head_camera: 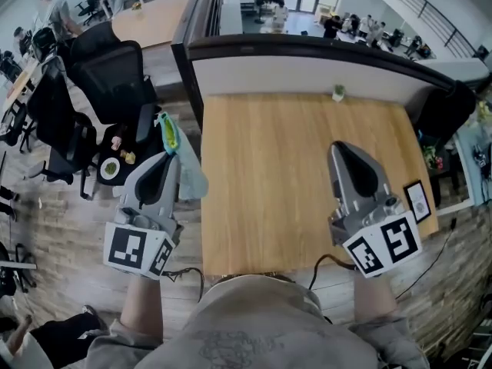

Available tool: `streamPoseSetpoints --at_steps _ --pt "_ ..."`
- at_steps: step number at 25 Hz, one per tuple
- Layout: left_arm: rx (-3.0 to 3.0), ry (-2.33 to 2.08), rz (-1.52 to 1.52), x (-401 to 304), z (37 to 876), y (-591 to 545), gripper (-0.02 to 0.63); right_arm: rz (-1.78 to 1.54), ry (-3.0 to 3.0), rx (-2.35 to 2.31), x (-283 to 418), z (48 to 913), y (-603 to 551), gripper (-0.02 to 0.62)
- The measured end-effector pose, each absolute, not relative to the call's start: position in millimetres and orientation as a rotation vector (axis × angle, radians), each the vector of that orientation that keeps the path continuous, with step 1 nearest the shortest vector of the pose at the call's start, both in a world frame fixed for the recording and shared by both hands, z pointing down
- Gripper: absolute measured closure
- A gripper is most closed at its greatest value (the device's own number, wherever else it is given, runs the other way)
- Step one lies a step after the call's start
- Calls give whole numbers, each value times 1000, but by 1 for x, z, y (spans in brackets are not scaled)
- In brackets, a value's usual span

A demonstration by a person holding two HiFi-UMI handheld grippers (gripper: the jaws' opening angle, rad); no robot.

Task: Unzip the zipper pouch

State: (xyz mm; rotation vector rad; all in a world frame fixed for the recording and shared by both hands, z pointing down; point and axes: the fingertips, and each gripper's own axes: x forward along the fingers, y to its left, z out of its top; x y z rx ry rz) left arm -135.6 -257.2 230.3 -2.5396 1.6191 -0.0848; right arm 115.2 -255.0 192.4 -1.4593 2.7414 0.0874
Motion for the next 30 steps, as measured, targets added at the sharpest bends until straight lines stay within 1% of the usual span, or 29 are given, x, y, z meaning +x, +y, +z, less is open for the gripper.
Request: streamPoseSetpoints --at_steps 9,18,30 --pt "-2463 1707 -179 -140 248 -242 592 161 2761 -1554 110 220 -231 581" --pt "-2535 1761 -283 -140 300 -234 592 11 2811 -1576 109 266 -224 584" --pt "-2547 1760 -306 -145 305 -231 592 -43 2826 -1573 107 276 -220 584"
